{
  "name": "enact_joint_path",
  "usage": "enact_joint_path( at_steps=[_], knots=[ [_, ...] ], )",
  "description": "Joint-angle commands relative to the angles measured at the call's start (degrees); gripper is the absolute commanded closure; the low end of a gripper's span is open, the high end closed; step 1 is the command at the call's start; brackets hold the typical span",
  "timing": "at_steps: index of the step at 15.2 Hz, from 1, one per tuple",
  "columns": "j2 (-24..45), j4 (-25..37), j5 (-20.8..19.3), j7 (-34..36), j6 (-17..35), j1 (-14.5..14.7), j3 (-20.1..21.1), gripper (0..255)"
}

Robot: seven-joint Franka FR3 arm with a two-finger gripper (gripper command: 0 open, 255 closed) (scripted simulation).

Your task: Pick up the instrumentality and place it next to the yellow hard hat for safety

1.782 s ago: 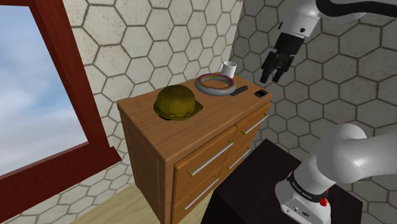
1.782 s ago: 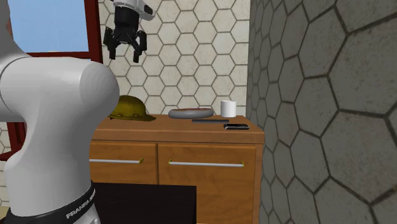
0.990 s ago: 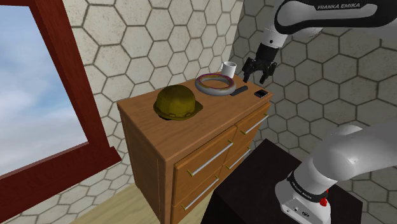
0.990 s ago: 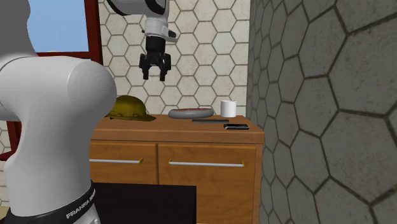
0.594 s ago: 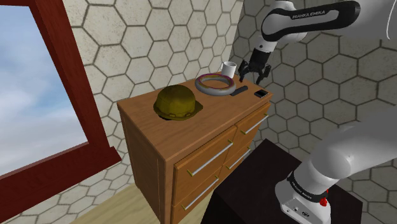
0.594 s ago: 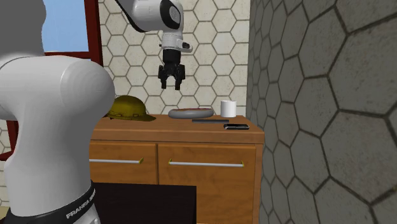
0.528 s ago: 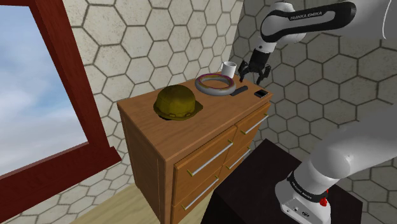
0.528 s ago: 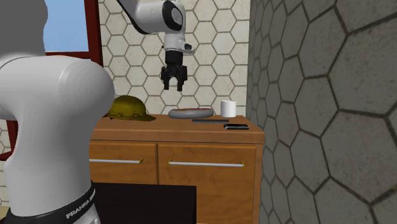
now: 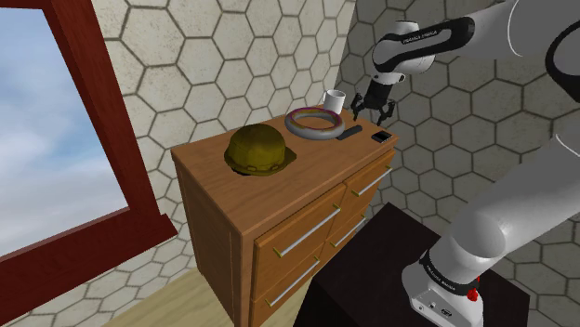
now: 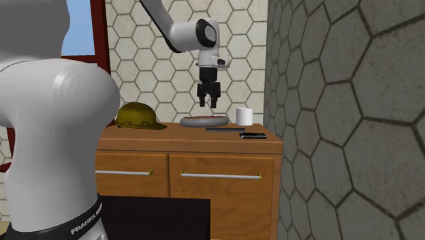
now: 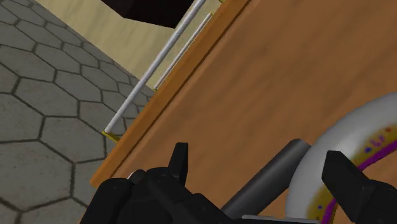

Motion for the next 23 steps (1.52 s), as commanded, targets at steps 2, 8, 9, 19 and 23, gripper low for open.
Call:
enact_joint_path(
  at_steps=[2, 8, 9, 19, 23],
  knots=[
    [4.49, 2.75, -0.23, 2.64, 1.61, -1.58, -1.46, 0],
    [12.71, 7.92, -0.04, 7.36, 4.26, -4.73, -4.67, 0],
    [14.02, 8.79, 0.07, 8.1, 4.62, -5.26, -5.22, 0],
    [22.06, 11.95, 1.56, 11.57, 8.93, -8.49, -7.95, 0],
    [23.47, 10.89, 2.1, 11.2, 11.33, -8.74, -7.79, 0]
  ],
)
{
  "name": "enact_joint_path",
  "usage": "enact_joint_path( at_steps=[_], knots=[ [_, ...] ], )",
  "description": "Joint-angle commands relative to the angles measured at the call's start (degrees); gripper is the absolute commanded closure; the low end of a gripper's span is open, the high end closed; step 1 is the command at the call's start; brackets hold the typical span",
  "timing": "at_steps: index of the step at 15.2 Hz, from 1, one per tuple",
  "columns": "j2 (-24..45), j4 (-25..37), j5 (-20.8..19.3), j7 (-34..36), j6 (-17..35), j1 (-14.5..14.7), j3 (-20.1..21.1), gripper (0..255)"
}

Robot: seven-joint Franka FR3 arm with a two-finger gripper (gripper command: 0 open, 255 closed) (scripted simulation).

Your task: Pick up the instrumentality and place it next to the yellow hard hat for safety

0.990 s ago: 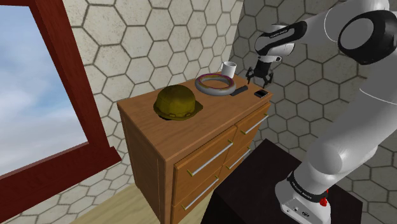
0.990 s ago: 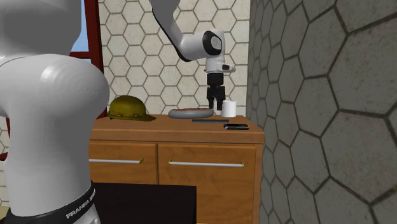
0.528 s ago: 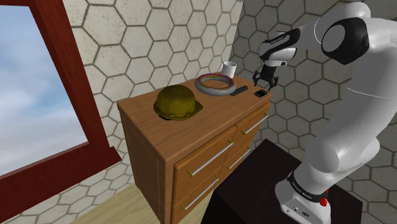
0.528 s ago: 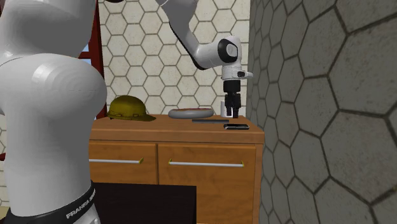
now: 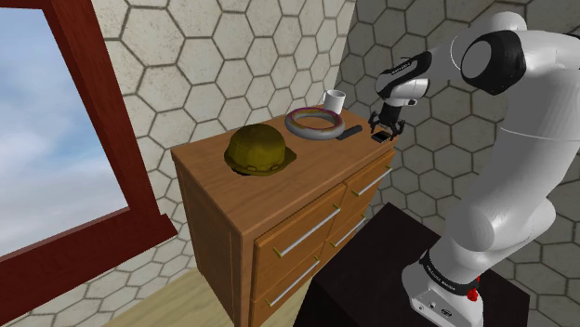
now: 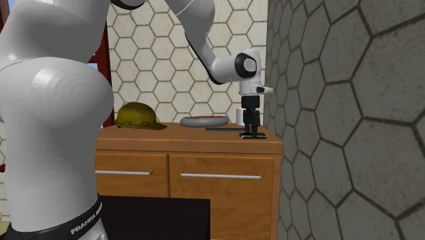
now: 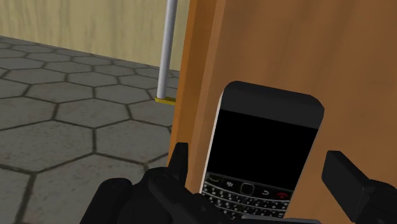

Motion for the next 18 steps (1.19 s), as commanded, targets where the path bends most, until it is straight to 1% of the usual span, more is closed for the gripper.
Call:
enact_joint_path(
  at_steps=[1, 7, 8, 17, 18],
  knots=[
    [0.34, -0.13, 0.13, -0.09, 0.49, -0.07, 0.04, 0],
    [0.34, -0.12, 0.13, -0.09, 0.48, -0.07, 0.04, 0],
    [0.34, -0.12, 0.13, -0.09, 0.48, -0.07, 0.04, 255],
    [0.34, -0.12, 0.14, -0.09, 0.49, -0.07, 0.04, 255],
    [-0.09, 0.13, -0.03, -0.02, -0.17, -0.01, -0.03, 255]
  ],
)
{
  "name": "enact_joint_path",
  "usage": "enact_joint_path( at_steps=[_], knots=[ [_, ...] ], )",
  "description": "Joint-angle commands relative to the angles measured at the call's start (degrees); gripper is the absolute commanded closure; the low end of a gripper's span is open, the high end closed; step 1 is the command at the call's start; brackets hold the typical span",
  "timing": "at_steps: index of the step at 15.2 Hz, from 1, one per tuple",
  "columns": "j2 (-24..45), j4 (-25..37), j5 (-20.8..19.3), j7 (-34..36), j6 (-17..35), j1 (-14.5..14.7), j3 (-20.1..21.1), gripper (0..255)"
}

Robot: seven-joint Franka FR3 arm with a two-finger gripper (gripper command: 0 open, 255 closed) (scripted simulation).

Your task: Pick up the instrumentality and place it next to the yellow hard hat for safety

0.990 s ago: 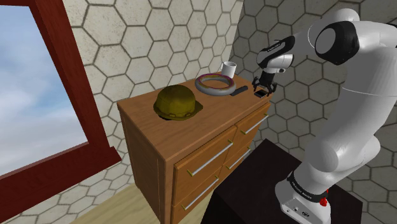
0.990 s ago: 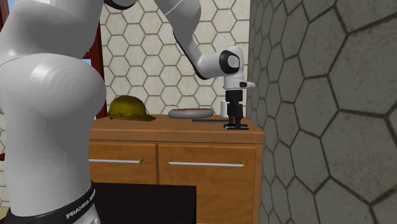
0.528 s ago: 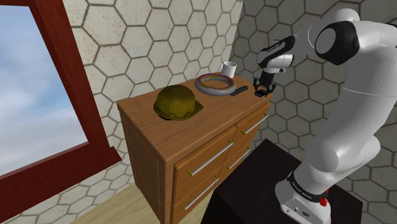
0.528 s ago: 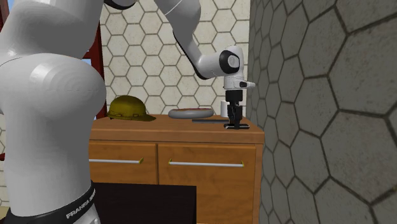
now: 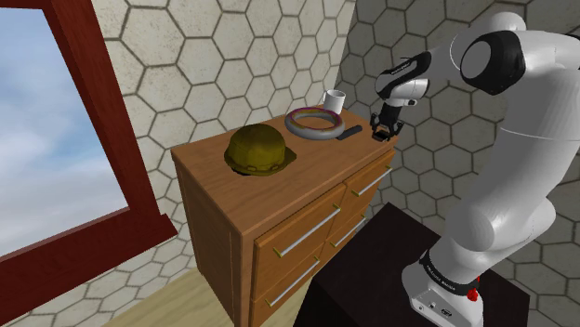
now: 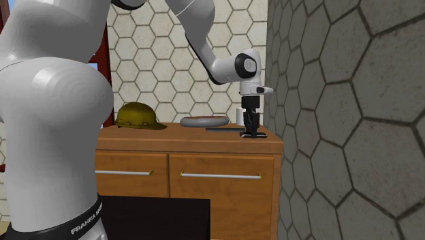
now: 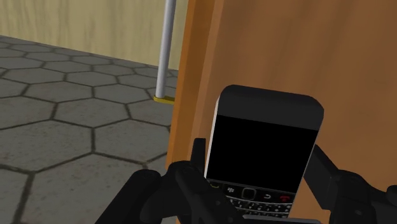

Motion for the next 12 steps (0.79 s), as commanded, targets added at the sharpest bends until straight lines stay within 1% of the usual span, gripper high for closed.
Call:
enact_joint_path(
  at_steps=[1, 12],
  knots=[
    [-0.68, 0.28, -0.28, 0.12, -1.02, 0.08, -0.12, 255],
    [-4.56, 4.09, -1.72, 0.75, -8.52, 0.51, -0.57, 255]
  ],
)
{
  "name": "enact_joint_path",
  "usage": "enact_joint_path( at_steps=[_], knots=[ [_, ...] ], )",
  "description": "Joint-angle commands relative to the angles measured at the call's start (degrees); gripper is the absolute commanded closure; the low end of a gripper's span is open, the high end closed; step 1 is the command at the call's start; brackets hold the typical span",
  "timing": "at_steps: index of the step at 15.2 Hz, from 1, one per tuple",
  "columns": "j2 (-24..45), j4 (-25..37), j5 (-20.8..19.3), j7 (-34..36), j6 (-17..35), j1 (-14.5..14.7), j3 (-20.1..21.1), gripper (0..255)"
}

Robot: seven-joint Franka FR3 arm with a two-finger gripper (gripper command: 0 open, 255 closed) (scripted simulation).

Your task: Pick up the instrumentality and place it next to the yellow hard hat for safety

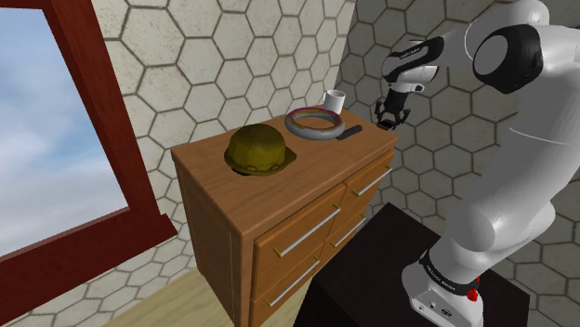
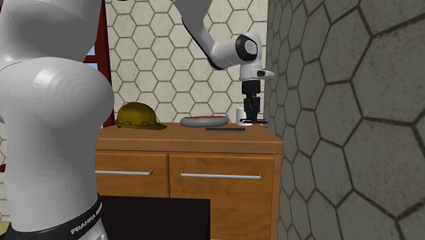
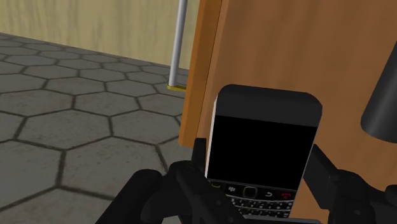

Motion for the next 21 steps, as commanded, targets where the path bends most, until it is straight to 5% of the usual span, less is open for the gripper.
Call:
enact_joint_path(
  at_steps=[1, 21],
  knots=[
    [-0.53, 0.9, -0.2, 0.08, -1.42, 0.06, -0.05, 255],
    [-3.87, 12.26, -1.32, 0.22, -15.96, 0.27, -0.32, 255]
  ],
)
